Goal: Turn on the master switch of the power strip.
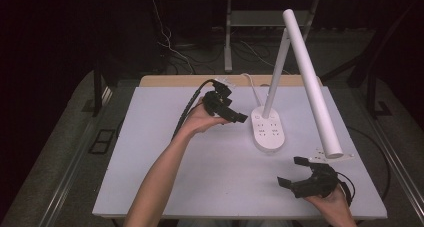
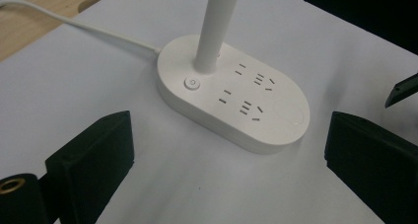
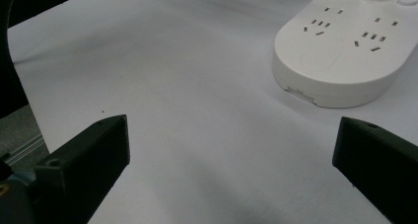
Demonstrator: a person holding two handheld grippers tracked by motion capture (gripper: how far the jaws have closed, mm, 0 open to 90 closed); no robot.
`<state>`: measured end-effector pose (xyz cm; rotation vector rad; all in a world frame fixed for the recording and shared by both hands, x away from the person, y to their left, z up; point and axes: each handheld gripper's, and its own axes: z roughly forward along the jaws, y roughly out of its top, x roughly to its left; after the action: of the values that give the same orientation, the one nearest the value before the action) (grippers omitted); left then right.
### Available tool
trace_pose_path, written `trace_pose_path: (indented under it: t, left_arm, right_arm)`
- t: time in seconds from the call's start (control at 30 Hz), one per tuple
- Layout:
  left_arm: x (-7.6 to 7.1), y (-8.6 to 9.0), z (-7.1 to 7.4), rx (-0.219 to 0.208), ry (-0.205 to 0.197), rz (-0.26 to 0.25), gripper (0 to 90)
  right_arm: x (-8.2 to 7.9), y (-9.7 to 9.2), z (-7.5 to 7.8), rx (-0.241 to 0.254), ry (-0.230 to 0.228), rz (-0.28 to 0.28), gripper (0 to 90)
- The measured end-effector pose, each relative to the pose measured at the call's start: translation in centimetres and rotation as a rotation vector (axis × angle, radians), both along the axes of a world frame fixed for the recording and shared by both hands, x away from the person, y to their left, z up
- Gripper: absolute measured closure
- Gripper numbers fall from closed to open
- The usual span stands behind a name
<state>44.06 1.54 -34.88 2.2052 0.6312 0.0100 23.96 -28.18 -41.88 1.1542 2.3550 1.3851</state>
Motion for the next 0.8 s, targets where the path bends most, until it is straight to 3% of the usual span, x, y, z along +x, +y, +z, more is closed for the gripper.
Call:
trace_pose_path:
  t: [0.13, 0.2, 0.27, 0.3, 0.43, 0.63, 0.8]
  left_arm:
    - [0.5, -1.0, -0.4, 0.004, -0.007, -0.012, 5.0]
    - [0.7, -1.7, -0.4, 0.018, 0.018, -0.005, 6.7]
    - [0.8, -2.0, -0.5, 0.007, 0.024, 0.011, 8.3]
    - [1.0, -2.0, -0.4, 0.036, 0.015, -0.018, 8.3]
    - [1.6, -2.5, -0.5, 0.034, 0.038, -0.019, 12.8]
    - [2.5, -2.9, -1.3, 0.011, 0.055, -0.001, 20.4]
    - [2.9, -3.3, -2.0, -0.025, 0.048, 0.031, 34.7]
  right_arm:
    - [0.0, 0.0, 0.0, 0.003, 0.001, 0.0, 0.3]
    - [0.0, -0.1, 0.0, 0.007, 0.006, -0.002, 0.3]
    - [0.0, -0.2, 0.0, 0.005, 0.0, -0.001, 0.3]
    - [0.0, -0.2, 0.0, 0.005, 0.0, -0.001, 0.3]
    - [-0.1, -0.3, 0.1, 0.003, 0.0, -0.001, 0.3]
    - [-0.1, -0.3, 0.1, 0.011, -0.002, -0.003, 0.3]
    - [0.0, -0.5, 0.2, 0.022, -0.008, -0.005, 0.3]
